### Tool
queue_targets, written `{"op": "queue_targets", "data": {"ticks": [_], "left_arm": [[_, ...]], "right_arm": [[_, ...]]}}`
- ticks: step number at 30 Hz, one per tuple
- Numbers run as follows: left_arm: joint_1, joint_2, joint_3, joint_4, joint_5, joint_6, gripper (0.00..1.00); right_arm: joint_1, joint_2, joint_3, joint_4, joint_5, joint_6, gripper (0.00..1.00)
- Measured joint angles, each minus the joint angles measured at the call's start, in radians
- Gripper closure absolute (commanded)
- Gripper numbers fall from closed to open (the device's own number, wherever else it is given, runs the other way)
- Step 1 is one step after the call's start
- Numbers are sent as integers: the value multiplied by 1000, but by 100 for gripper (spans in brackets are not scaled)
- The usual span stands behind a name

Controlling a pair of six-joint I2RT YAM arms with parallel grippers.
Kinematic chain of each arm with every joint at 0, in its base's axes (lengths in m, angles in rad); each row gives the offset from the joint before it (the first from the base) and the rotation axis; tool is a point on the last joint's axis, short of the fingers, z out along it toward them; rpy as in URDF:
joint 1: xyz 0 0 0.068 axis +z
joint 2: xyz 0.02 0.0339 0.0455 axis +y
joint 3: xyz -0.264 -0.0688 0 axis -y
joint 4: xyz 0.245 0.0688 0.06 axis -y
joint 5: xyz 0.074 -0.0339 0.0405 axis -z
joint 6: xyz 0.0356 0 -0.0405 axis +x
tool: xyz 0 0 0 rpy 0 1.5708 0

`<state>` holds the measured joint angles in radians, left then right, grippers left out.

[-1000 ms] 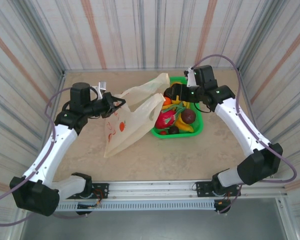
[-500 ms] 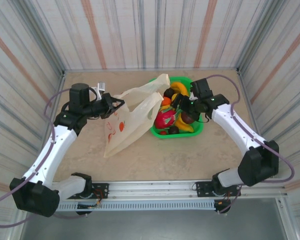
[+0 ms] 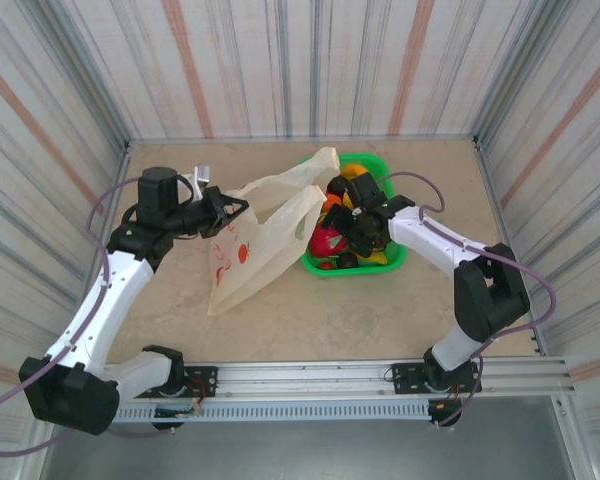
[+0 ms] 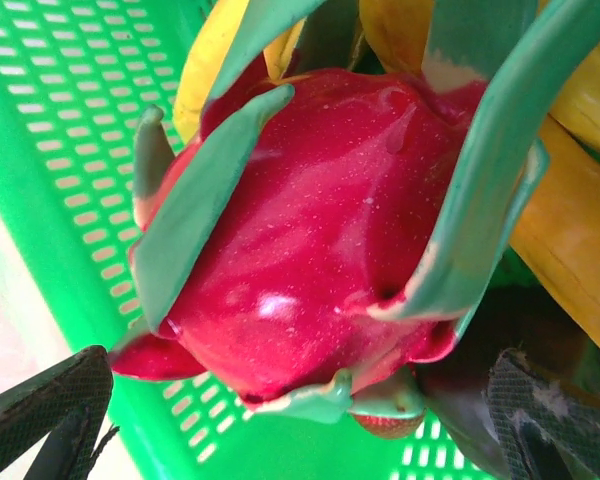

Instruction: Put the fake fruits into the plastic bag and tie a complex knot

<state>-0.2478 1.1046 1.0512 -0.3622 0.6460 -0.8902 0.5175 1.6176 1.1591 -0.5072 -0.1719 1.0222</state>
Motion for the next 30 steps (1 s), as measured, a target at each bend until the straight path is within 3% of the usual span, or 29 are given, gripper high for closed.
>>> {"op": "queue_targets", "data": {"ticks": [30], "left_arm": [[0, 0, 0, 0, 1, 2, 100]], "right_arm": [[8, 149, 6, 235, 93, -58, 1]]}}
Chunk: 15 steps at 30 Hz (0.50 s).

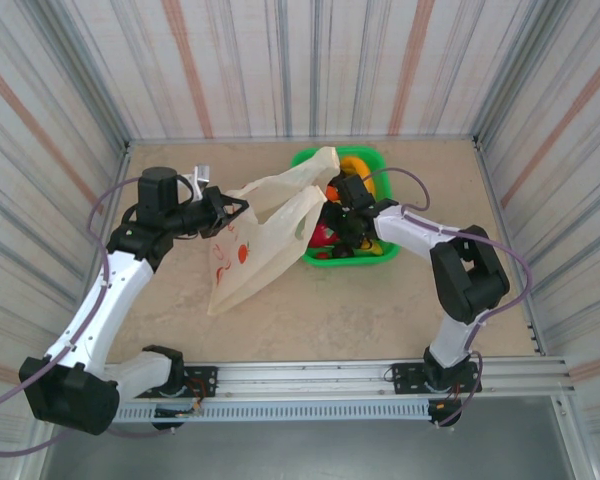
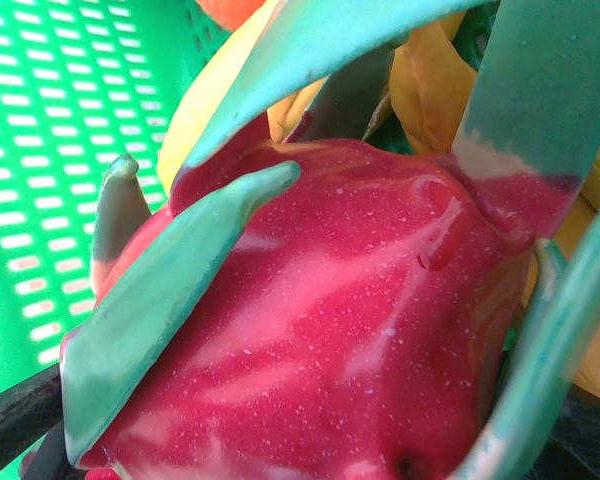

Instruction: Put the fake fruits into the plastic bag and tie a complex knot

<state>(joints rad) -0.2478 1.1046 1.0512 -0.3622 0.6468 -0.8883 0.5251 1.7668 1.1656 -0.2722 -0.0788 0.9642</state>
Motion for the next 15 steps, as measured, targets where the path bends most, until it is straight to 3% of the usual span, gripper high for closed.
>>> {"op": "queue_targets", "data": {"ticks": [15], "left_arm": [[0, -17, 0, -3, 0, 1, 100]], "right_arm": [[-8, 32, 9, 63, 31, 0, 1]]}}
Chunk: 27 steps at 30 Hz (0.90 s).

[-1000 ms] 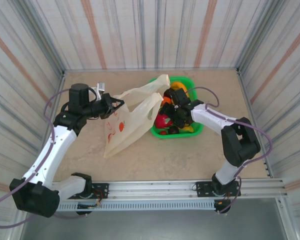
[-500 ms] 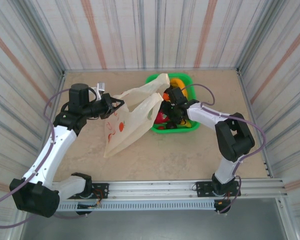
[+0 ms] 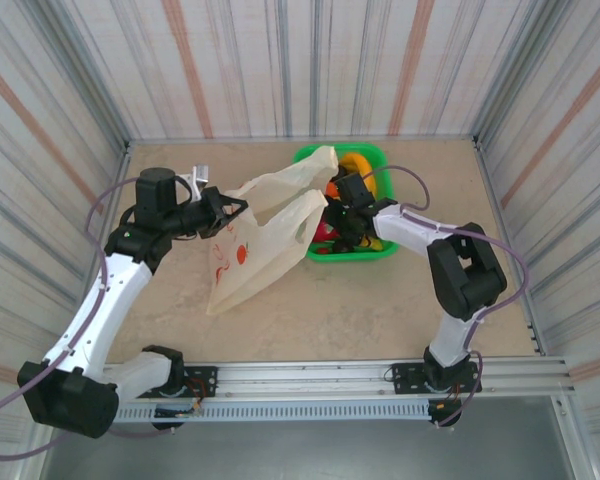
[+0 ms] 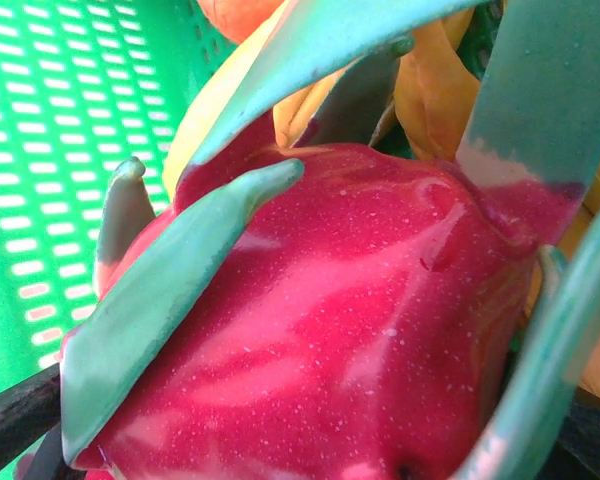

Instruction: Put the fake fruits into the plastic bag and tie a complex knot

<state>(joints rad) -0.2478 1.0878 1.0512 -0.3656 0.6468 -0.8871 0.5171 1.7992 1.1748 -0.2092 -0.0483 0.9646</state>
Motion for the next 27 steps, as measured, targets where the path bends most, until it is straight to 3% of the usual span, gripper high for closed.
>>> {"op": "queue_targets", "data": {"ticks": [8, 18, 27], "left_arm": [[0, -9, -1, -3, 0, 0, 100], [0, -11, -1, -4, 0, 0, 100], [0, -12, -1, -4, -1, 0, 100]], "right_arm": [[6, 57, -23, 156, 20, -16, 1], [6, 19, -129, 318, 12, -98, 25], [-30, -96, -226, 275, -24, -142, 34]]}}
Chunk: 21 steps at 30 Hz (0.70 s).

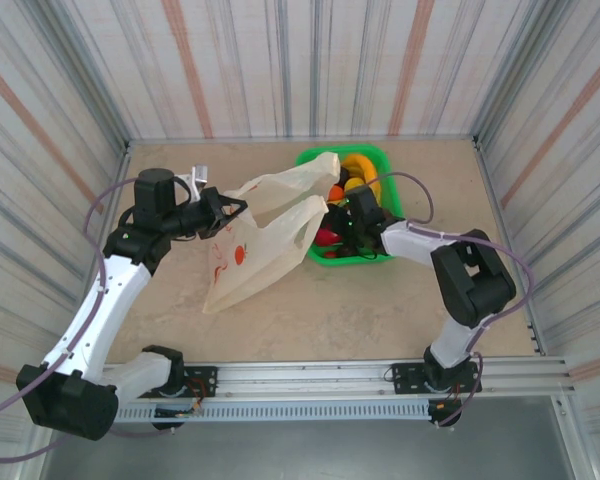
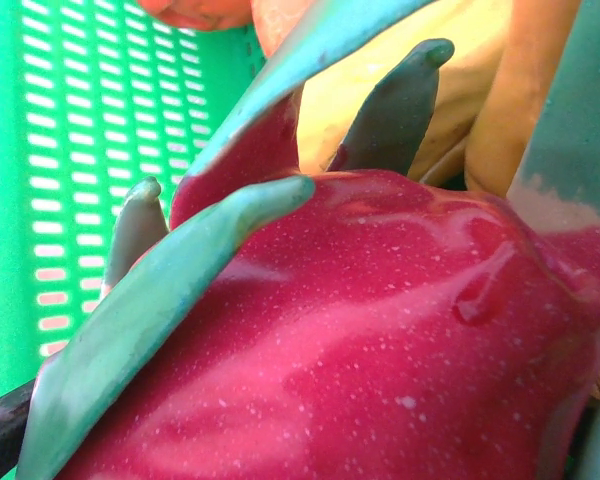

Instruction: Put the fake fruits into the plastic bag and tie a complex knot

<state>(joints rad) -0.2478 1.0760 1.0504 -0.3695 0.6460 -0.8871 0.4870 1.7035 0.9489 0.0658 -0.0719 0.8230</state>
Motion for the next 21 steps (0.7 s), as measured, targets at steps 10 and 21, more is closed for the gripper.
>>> {"op": "queue_targets", "data": {"ticks": [10, 21], "left_arm": [[0, 0, 0, 0, 0, 0, 100], [0, 0, 0, 0, 0, 0, 100]], "right_arm": [[-121, -208, -66, -58, -40, -51, 35], [-224, -421, -72, -197, -68, -142, 35]]}}
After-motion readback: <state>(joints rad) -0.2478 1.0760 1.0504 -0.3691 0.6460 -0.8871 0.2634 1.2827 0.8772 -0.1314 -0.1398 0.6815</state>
